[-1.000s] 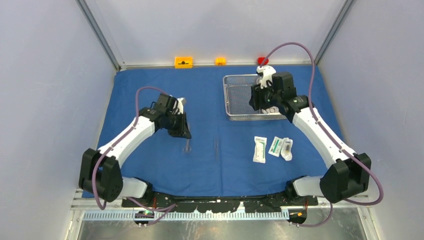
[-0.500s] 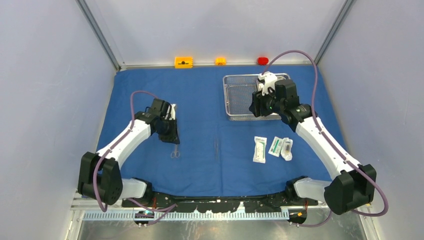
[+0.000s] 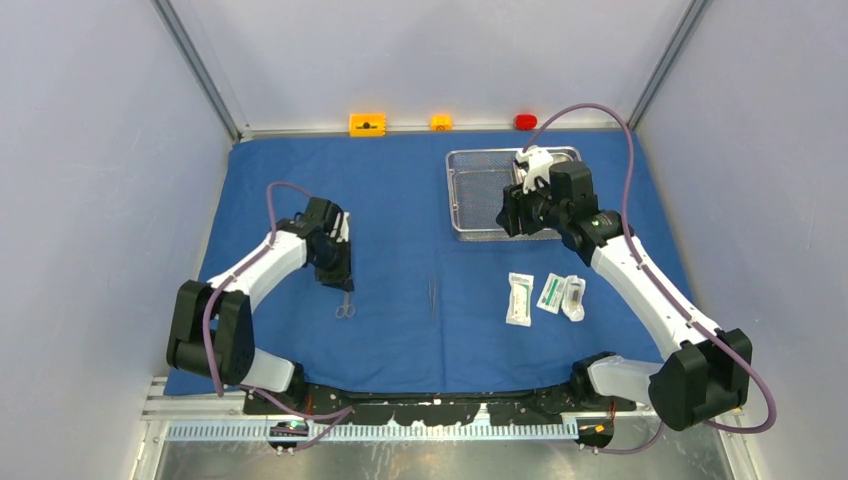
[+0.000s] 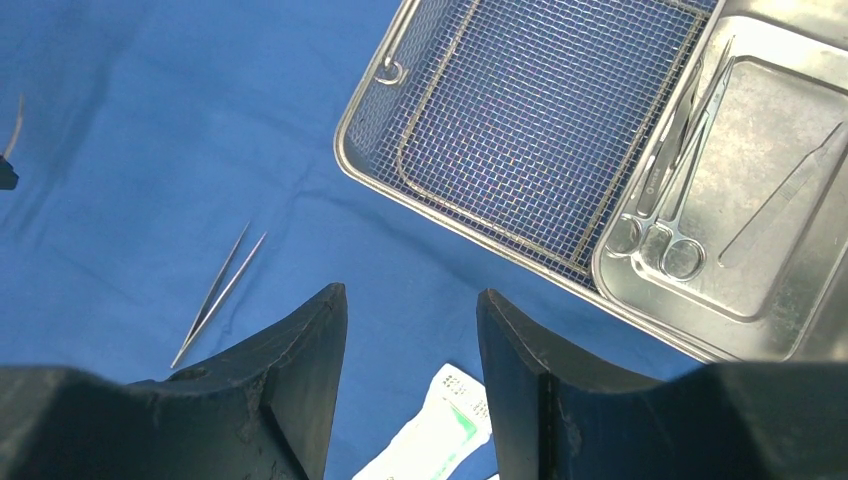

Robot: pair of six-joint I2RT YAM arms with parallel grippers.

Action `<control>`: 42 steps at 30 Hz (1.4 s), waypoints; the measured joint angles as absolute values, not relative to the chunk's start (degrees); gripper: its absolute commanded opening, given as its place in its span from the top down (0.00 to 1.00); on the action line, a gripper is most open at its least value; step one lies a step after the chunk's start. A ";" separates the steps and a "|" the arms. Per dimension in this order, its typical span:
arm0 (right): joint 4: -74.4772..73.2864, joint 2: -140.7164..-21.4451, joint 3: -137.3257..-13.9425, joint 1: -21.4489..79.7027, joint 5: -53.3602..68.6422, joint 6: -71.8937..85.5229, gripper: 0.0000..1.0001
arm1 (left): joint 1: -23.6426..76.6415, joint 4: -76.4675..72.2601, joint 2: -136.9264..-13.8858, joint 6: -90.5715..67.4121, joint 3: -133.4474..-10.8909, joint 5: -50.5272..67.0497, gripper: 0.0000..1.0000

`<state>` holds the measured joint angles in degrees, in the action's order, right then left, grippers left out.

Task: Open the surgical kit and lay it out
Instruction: Place the medical item in the surgical kit.

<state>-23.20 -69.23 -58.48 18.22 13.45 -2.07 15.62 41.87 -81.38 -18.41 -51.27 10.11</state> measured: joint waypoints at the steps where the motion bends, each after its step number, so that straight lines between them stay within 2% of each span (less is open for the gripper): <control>1: -23.16 -69.23 -58.48 18.20 13.50 -2.09 0.44 | 15.62 41.78 -81.80 -18.33 -51.27 10.07 1.00; 16: -23.24 -66.35 -57.84 14.94 14.00 -2.92 0.44 | 15.62 40.01 -83.15 -17.56 -51.05 10.04 1.00; 42: -23.57 -66.65 -56.66 14.87 15.73 -3.40 0.44 | 12.75 39.48 -88.25 -15.77 -51.09 7.51 0.98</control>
